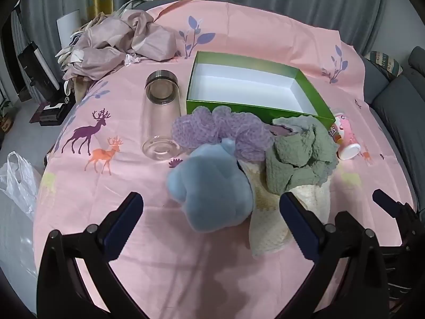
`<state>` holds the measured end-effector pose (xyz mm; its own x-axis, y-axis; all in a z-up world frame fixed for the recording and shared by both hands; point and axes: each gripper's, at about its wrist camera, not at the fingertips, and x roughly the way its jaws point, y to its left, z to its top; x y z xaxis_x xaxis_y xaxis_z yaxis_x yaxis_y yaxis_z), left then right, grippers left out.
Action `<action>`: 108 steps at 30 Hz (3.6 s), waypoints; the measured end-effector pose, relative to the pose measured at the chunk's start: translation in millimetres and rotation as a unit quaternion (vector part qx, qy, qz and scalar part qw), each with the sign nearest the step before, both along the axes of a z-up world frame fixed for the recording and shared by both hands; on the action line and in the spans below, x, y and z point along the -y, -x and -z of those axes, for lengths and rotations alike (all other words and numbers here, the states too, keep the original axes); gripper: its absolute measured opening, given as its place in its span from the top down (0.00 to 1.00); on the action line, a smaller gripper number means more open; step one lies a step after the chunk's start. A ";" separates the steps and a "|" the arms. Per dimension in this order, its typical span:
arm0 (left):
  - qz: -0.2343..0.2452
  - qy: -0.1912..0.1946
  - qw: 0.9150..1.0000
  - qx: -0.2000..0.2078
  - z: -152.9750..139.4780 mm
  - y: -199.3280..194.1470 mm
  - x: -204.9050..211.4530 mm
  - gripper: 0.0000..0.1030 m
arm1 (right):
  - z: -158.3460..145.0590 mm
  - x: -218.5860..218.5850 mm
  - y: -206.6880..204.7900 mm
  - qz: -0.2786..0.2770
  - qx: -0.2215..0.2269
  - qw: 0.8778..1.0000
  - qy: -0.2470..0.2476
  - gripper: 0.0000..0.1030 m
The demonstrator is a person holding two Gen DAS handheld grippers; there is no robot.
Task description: Organize soft objects
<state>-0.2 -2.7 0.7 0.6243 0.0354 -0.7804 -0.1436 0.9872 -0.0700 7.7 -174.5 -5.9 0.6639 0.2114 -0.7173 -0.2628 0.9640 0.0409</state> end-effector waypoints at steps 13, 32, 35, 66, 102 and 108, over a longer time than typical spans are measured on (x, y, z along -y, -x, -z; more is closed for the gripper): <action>0.005 0.007 1.000 0.022 -2.1 5.7 3.2 0.01 | -0.1 -0.8 0.3 -0.004 0.000 1.000 -0.007 0.00; 0.011 0.005 0.999 0.030 -6.3 11.2 6.1 0.01 | -1.4 0.7 1.3 -0.010 0.004 1.000 -0.016 0.00; 0.010 0.003 0.999 0.030 -6.2 11.0 6.6 0.01 | -1.7 1.0 1.6 -0.010 0.005 1.000 -0.016 0.00; 0.018 0.013 0.999 0.031 -0.1 4.2 5.4 0.01 | 1.4 -0.1 -1.4 -0.015 0.007 1.000 -0.017 0.00; 0.151 0.199 0.967 0.058 23.4 -37.9 24.3 0.29 | 11.5 6.4 -36.4 -0.106 0.053 0.993 -0.012 0.26; 0.148 0.205 0.966 0.044 33.8 -48.9 25.0 0.34 | 15.0 0.1 -49.1 -0.129 0.059 0.990 0.007 0.37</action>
<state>48.7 -27.7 -33.1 0.6244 -0.4566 -0.6337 0.1656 0.8703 -0.4639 56.8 -174.7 -20.9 0.6679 0.3757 -0.6425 -0.5030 0.8641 -0.0176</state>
